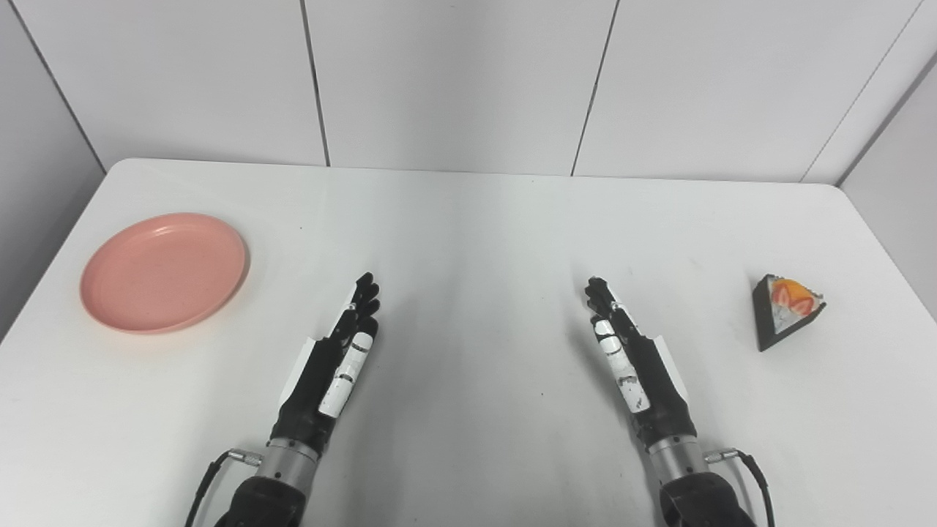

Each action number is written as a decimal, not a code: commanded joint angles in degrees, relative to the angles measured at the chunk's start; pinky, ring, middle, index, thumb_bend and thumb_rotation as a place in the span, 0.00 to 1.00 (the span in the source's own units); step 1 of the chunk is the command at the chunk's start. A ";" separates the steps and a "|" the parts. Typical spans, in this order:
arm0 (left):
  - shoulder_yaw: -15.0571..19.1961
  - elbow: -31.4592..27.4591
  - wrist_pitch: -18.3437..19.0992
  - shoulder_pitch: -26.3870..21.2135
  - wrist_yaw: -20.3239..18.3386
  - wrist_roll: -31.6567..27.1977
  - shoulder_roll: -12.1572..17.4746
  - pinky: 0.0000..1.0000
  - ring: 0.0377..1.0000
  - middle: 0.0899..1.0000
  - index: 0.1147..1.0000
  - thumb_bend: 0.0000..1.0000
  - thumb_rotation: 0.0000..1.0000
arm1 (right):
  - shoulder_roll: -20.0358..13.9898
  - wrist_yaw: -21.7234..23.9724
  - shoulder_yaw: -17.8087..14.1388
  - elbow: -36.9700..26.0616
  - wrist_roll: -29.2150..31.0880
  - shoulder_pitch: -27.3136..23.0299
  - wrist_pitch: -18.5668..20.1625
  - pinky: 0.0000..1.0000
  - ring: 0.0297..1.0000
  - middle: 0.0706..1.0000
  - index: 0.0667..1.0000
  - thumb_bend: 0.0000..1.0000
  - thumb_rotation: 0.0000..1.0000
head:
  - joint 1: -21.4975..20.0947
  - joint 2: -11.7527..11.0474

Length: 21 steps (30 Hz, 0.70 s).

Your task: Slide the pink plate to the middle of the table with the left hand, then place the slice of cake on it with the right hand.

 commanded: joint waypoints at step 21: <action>-0.47 1.69 0.49 2.04 -0.59 0.14 0.49 0.96 0.98 0.99 0.97 0.48 1.00 | 0.06 0.79 0.60 -0.47 0.19 0.07 0.34 0.94 0.94 0.93 0.93 0.31 1.00 | 0.09 -0.05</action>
